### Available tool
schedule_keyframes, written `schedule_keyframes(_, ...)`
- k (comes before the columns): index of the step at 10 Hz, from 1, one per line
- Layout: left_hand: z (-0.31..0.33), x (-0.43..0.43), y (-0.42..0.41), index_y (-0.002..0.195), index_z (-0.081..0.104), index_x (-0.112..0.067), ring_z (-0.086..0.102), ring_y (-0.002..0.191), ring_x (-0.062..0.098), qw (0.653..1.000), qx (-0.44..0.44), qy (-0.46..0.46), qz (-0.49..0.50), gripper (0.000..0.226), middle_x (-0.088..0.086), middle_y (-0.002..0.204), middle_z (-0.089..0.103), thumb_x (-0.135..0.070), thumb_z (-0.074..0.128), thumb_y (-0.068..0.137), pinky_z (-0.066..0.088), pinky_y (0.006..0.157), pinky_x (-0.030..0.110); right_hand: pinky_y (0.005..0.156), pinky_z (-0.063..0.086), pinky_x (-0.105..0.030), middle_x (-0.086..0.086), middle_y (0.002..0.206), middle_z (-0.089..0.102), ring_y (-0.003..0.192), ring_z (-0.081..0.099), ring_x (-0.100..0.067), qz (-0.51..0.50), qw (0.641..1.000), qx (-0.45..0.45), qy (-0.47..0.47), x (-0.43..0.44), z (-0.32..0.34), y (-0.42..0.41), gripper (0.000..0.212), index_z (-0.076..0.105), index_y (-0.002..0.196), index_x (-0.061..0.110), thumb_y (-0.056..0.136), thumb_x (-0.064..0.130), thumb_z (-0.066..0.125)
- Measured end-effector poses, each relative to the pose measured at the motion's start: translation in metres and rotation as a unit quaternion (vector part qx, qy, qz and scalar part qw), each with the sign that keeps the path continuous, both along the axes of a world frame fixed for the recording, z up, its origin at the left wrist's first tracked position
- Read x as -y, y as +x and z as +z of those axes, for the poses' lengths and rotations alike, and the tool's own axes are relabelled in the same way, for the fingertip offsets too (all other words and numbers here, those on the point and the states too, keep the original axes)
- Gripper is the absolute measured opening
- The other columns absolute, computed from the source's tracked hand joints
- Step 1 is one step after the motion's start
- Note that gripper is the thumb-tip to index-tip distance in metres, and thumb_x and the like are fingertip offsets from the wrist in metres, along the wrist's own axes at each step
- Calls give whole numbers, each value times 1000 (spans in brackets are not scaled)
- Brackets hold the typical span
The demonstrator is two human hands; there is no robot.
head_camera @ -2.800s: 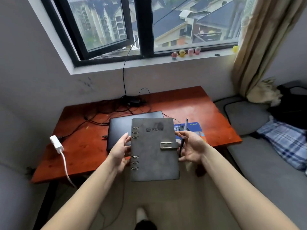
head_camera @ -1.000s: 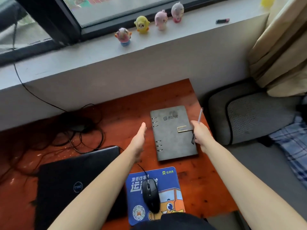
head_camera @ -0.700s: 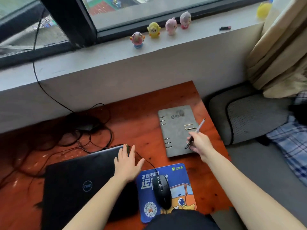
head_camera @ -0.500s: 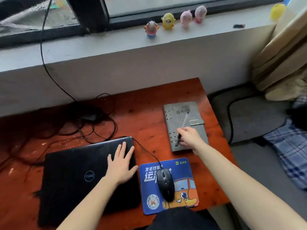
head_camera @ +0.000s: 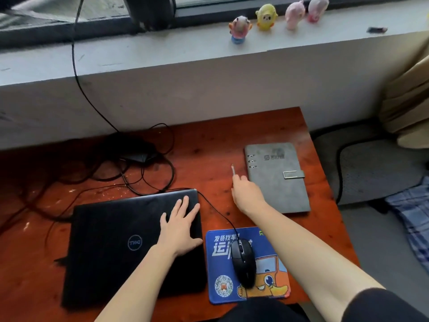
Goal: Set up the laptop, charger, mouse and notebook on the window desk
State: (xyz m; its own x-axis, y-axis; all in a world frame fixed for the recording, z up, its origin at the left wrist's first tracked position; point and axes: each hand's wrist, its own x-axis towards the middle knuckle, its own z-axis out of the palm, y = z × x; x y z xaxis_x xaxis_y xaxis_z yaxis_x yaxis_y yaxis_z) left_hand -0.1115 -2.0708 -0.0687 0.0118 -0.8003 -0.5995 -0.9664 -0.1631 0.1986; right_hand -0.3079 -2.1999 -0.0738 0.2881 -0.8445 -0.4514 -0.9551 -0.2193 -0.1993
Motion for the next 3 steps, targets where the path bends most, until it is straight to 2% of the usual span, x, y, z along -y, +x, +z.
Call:
schedule_keyframes(1,1,0,1,156,4,-41,-18,150,15,1000,-5,-2,3,106,-3,164,-21,-59,68,73,4,119,56,86,51,-46,-17,127,50,108,62,-42,-12,999,20,38,-5,4,-5,37,45,133,8,102,27,51)
schedule_keyframes(2,2,1,1,156,3,-41,-19,150,16,1000,-3,3,5,107,-3,163,-21,-59,68,73,4,119,57,97,47,-42,-15,131,49,115,59,-39,-39,993,80,73,-3,17,-16,43,49,137,14,100,34,54)
schedule_keyframes(3,5,0,-2,156,0,-40,-20,150,17,1000,0,7,-7,107,-2,163,-24,-59,67,74,3,119,58,102,44,-35,-9,128,57,120,57,-27,-105,977,171,70,5,42,-27,42,56,133,17,97,38,59)
